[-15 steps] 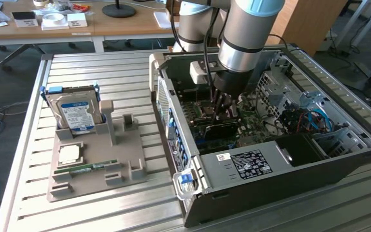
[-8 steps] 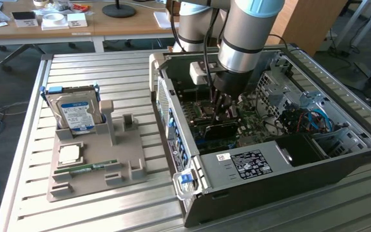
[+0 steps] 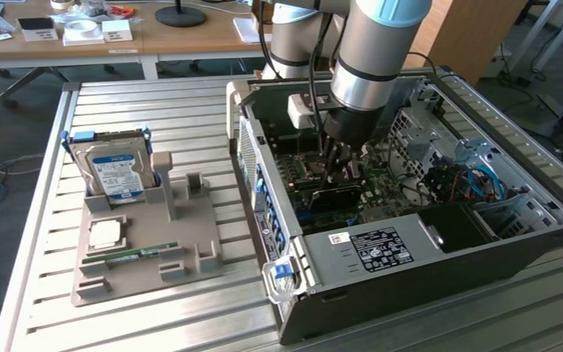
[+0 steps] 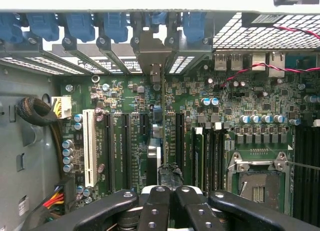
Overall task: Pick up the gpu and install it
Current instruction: 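Press down on the gpu until it lock into place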
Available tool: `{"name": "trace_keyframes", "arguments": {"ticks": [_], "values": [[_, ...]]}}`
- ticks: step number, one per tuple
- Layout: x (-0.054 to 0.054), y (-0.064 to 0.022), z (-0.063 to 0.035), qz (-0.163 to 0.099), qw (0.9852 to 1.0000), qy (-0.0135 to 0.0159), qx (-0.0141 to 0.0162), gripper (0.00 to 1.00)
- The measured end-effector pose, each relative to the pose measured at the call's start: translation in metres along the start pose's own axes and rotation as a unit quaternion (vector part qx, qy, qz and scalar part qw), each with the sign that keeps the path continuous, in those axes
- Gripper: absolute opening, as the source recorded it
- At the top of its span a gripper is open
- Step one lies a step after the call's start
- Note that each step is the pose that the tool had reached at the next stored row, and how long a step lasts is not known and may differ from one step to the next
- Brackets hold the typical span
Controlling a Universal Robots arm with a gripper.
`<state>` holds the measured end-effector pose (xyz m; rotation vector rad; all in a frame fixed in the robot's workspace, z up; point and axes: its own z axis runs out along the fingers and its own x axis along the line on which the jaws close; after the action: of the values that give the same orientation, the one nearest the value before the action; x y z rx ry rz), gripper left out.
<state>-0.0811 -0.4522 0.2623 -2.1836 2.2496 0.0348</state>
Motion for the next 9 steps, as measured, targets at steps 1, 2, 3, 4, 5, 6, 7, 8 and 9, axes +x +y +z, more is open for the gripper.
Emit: {"name": "trace_keyframes", "arguments": {"ticks": [1,2,3,4,5,6,7,8,9], "values": [[0.0,0.0,0.0,0.0,1.0,0.0,0.0,0.11],[0.0,0.0,0.0,0.0,1.0,0.0,0.0,0.11],[0.0,0.0,0.0,0.0,1.0,0.0,0.0,0.11],[0.0,0.0,0.0,0.0,1.0,0.0,0.0,0.11],[0.0,0.0,0.0,0.0,1.0,0.0001,-0.0001,0.11],[0.0001,0.0,0.0002,0.0,1.0,0.0002,-0.0001,0.11],[0.0001,0.0,0.0002,0.0,1.0,0.0002,-0.0001,0.11],[0.0,0.0,0.0003,0.0,1.0,0.0001,-0.0001,0.11],[0.0,0.0,0.0004,0.0,1.0,0.0,0.0,0.11]]}}
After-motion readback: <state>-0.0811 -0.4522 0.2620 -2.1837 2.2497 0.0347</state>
